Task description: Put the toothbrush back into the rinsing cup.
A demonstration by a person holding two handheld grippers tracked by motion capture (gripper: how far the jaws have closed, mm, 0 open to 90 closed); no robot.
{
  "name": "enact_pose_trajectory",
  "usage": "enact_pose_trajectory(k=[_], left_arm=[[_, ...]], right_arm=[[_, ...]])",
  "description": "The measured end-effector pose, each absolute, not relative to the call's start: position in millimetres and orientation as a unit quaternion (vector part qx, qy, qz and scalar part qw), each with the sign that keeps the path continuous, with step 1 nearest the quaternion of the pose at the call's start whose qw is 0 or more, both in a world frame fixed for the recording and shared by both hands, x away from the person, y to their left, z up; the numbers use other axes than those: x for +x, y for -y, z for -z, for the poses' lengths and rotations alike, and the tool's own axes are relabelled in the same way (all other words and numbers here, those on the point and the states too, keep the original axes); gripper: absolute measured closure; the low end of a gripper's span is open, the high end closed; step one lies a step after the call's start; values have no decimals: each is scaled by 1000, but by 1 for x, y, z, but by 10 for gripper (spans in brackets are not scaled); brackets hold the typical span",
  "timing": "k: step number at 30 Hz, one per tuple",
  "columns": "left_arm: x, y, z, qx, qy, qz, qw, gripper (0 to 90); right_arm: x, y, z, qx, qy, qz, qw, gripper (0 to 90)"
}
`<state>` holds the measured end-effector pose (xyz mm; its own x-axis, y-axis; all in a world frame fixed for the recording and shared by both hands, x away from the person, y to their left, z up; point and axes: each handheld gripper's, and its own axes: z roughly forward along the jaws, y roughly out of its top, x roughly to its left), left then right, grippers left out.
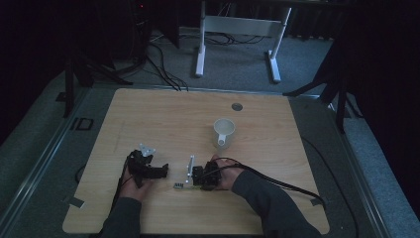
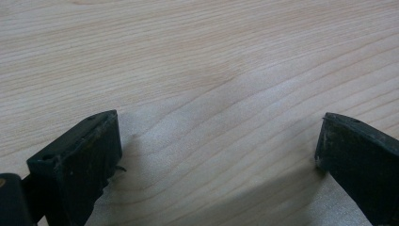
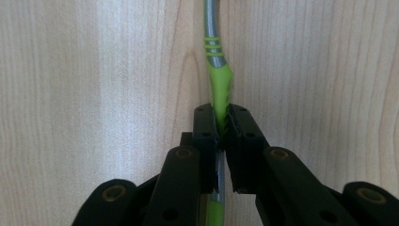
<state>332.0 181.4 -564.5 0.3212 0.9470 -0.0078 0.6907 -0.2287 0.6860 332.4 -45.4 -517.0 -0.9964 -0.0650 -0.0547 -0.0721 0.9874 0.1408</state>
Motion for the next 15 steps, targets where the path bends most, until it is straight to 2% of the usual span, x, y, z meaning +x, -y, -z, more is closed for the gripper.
enact_pose_trajectory(k=[15], left_arm=[[332, -181, 565, 755, -543, -212, 302, 18]], right_arm=[[335, 50, 504, -23, -994, -106, 20, 823]])
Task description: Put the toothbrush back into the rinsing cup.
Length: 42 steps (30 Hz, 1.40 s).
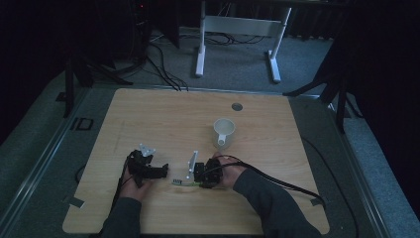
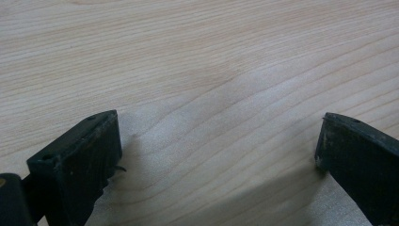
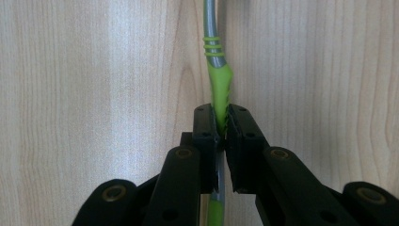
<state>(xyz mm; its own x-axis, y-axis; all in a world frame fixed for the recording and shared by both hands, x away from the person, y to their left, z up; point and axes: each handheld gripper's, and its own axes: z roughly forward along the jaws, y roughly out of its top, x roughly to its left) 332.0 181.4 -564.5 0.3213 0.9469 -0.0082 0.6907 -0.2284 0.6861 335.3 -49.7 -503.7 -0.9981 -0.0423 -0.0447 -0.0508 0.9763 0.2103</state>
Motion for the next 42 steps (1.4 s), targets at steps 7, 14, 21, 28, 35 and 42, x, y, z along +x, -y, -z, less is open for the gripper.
enact_pose_trajectory(k=[7, 14, 21, 28, 35, 42], left_arm=[[332, -181, 565, 754, -543, -212, 302, 18], [332, -181, 564, 755, -543, -212, 302, 18], [332, -181, 564, 755, -543, -212, 302, 18], [332, -181, 564, 755, -543, -212, 302, 18], [332, -181, 564, 755, -543, -212, 302, 18], [332, -181, 564, 755, -543, -212, 302, 18]], right_arm=[[336, 51, 498, -19, -992, -120, 24, 823], [338, 53, 494, -16, -991, -129, 24, 823], [339, 54, 490, -12, -990, -139, 24, 823], [342, 58, 484, -7, -989, -146, 30, 823], [343, 61, 478, 0, -987, -155, 36, 823], [346, 63, 473, 5, -985, -166, 41, 823]])
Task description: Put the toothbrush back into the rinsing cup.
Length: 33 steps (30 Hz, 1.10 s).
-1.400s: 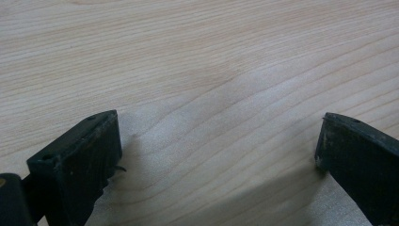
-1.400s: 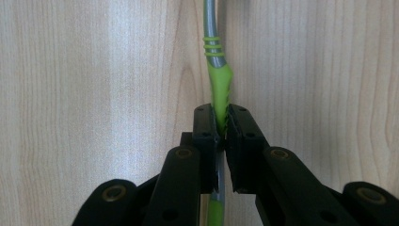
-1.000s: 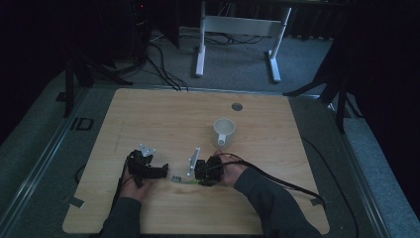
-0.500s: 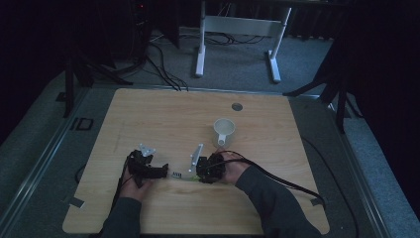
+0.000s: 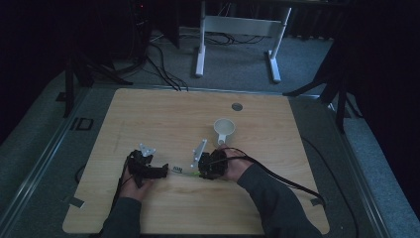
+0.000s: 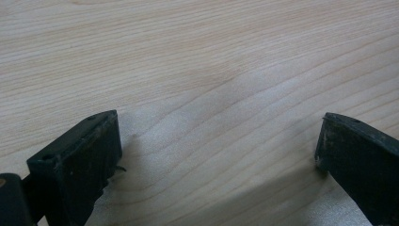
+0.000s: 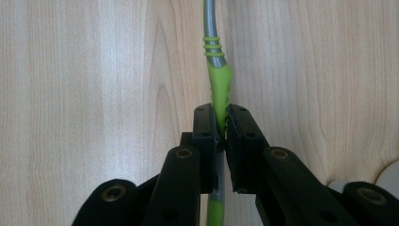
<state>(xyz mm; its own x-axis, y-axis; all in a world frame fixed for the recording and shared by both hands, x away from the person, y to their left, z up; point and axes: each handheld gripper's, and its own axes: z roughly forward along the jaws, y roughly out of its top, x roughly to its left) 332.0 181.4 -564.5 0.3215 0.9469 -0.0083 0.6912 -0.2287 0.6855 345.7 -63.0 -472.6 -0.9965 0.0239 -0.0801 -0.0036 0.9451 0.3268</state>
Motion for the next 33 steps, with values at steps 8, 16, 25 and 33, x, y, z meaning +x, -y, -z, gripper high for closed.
enact_pose_trajectory(k=[8, 16, 25, 33], left_arm=[[332, -181, 564, 755, -543, -212, 302, 18], [332, -181, 564, 755, -543, -212, 302, 18], [332, -181, 565, 753, -543, -212, 303, 18], [332, -181, 564, 754, -543, -211, 302, 18]], right_arm=[[348, 65, 467, 15, -982, -180, 46, 823], [353, 69, 462, 27, -978, -201, 53, 823], [356, 72, 456, 39, -973, -219, 58, 823], [359, 75, 451, 51, -968, -238, 65, 823]])
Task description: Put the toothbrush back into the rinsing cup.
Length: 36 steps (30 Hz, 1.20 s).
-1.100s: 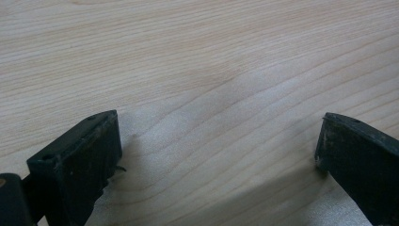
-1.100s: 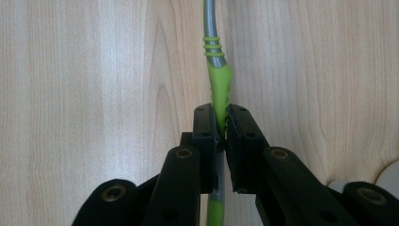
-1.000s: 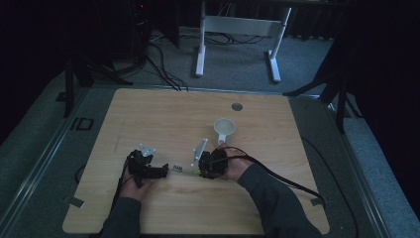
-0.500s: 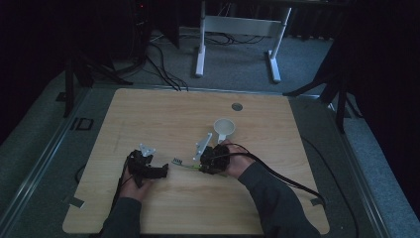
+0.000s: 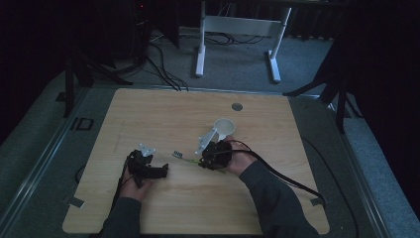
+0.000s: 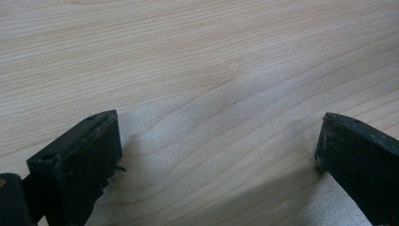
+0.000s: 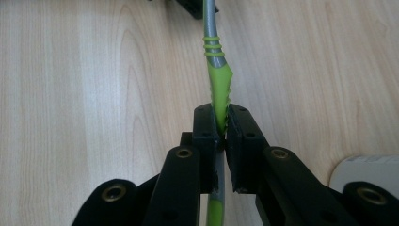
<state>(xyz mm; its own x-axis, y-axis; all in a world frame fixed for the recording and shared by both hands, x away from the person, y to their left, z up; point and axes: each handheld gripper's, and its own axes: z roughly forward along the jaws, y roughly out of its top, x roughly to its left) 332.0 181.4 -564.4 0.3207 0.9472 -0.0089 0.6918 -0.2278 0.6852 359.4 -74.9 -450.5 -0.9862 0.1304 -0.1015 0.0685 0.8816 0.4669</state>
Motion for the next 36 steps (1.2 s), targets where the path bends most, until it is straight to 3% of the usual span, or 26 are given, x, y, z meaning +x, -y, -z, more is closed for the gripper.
enact_pose_trajectory(k=[36], left_arm=[[332, -182, 564, 755, -542, -212, 302, 18]], right_arm=[[373, 95, 438, 114, -937, -318, 92, 823]])
